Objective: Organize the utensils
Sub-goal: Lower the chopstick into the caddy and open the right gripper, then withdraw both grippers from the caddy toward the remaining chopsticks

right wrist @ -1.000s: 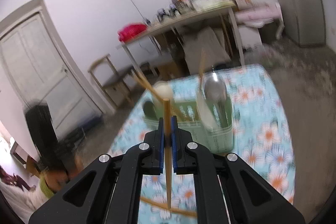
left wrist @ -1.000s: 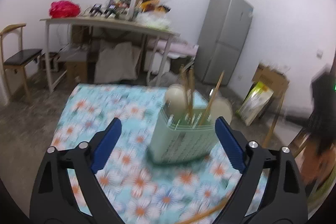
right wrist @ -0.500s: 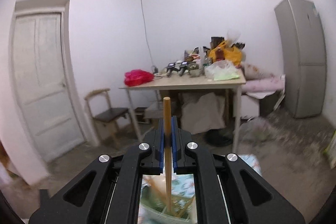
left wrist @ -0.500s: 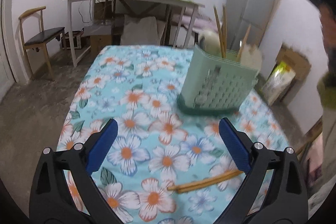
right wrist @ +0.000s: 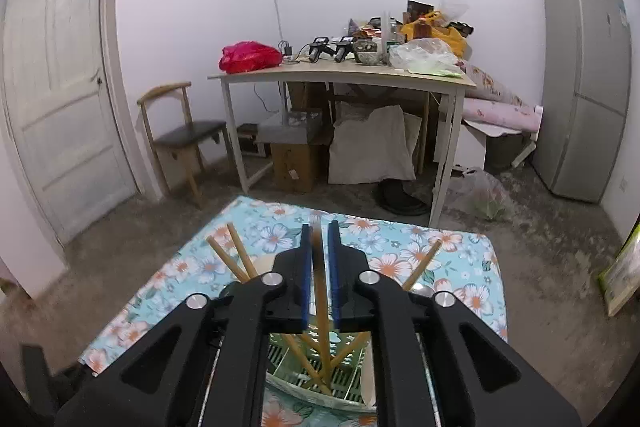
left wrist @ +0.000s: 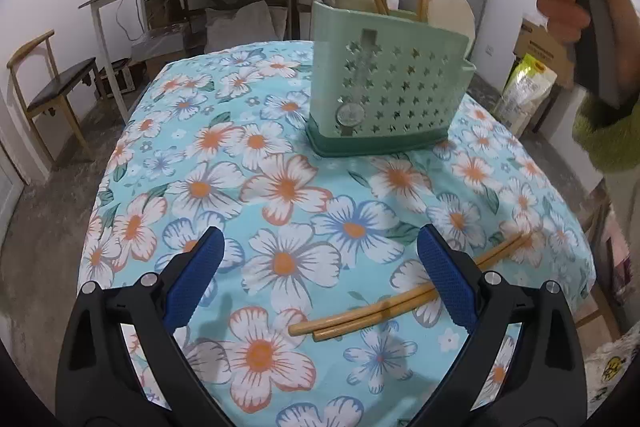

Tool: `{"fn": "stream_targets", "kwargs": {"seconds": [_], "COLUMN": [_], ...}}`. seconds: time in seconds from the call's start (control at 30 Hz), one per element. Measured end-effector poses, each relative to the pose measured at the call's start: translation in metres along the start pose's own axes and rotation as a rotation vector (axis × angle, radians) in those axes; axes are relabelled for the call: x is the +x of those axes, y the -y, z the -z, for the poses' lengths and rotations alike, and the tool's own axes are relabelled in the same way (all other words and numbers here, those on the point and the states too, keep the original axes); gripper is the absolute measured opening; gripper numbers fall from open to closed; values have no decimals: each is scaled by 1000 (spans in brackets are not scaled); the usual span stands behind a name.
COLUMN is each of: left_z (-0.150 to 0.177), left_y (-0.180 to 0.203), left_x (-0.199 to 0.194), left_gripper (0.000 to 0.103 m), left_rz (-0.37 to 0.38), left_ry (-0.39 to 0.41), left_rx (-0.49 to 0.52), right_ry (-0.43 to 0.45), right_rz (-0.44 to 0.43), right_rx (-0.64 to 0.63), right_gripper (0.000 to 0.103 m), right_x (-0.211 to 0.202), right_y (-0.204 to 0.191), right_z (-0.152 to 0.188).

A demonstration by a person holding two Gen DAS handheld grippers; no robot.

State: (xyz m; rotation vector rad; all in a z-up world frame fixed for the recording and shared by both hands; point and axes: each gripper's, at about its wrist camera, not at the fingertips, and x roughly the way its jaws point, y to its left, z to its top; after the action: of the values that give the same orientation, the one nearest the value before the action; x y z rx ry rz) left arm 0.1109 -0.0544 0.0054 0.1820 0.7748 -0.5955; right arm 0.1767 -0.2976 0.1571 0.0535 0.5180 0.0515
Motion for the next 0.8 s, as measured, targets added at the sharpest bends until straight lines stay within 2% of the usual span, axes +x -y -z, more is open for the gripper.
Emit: {"fn": "stream_targets", "kwargs": {"seconds": [0.03,0.1,0.27,0.4,0.47,0.67,0.8], "left_z": [1,2,5,11,14,28,35], "left_y": [1,3,2,-1,-3,-7,-8], "left_x": [1,2,6,10,13,16,16], "left_gripper": [93,93,93,93,93,93,93], "left_rz": [0,-2,-5,-20,-25,-29,-31], "left_ry": [-2,-6,-26,-45,-67,-118,-137], "left_rx": [6,21,18,22,25,26,23], "right_ry": [12,35,87,81,39,-264,-417], "right_rz": [-4,-12,-11,-12,-11,-47,-106], "right_rx": [18,36,64,59,67,199,257], "right_gripper": [28,33,40,47,49,50,50], "right_x": [-6,-17,-57,-87,-92,-66,-54], "right_y": [3,8,16,15,16,16,1], "right_z": [-1,-4,2,26,46,137,188]}}
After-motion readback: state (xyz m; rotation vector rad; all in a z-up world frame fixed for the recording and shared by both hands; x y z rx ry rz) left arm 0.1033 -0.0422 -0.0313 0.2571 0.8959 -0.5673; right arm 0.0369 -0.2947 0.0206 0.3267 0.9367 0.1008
